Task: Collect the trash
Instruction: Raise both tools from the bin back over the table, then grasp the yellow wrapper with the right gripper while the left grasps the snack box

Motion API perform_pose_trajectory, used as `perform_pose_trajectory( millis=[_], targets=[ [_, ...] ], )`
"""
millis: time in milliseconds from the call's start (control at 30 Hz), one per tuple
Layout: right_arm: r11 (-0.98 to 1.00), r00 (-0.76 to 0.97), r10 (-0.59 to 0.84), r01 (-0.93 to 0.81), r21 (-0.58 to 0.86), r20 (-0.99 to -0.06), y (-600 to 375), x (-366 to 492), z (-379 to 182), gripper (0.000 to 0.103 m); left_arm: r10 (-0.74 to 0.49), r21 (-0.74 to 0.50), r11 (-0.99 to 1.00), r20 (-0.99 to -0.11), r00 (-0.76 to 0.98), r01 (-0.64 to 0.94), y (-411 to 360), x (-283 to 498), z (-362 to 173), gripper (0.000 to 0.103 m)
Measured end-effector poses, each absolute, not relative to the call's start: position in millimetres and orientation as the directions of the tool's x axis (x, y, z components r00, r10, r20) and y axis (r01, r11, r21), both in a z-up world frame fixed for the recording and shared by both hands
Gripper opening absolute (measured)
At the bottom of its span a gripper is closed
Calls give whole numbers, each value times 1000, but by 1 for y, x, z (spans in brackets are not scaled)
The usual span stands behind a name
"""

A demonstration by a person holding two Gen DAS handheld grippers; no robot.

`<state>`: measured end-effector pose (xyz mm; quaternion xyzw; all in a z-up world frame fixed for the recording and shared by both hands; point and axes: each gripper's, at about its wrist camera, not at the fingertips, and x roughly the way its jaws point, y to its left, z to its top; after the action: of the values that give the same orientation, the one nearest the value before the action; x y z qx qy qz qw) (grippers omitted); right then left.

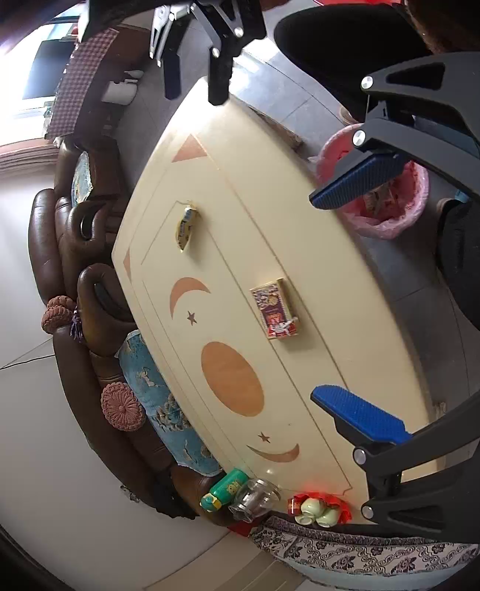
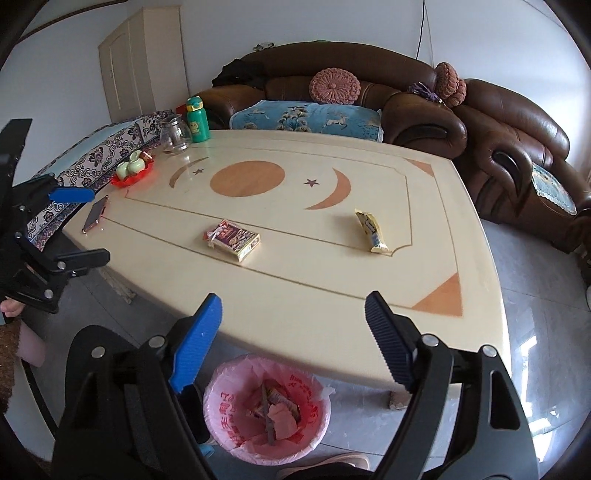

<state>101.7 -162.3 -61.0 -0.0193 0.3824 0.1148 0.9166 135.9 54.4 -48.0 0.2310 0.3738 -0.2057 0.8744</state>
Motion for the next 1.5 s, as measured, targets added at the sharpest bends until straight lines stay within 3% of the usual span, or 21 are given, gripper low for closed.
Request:
perform_pose_trajectory(
  millis=[167, 367, 767, 1133, 1500],
  targets=[
    [972, 661, 203, -226, 67, -722, -168, 131, -72, 79, -210, 265, 778, -746, 632, 570, 46, 155, -55, 94],
    [970, 606, 210, -229, 84, -767, -181, 175, -96, 79, -242, 234, 717, -800, 549, 657, 40, 204, -90, 94],
    [971, 523, 159, -235, 37, -837, -198, 279, -143, 79, -198, 215, 611, -890, 410, 762, 27, 301, -166, 94],
    [959, 435, 160, -280, 36, -886, -200, 338, -183, 79, -221, 118, 417, -948, 227, 901, 16, 326, -211, 94],
    [958, 407, 128, -288, 6, -904, -206, 371, -204, 79, -229, 45, 329, -965, 126, 943, 7, 355, -233, 94]
  ],
)
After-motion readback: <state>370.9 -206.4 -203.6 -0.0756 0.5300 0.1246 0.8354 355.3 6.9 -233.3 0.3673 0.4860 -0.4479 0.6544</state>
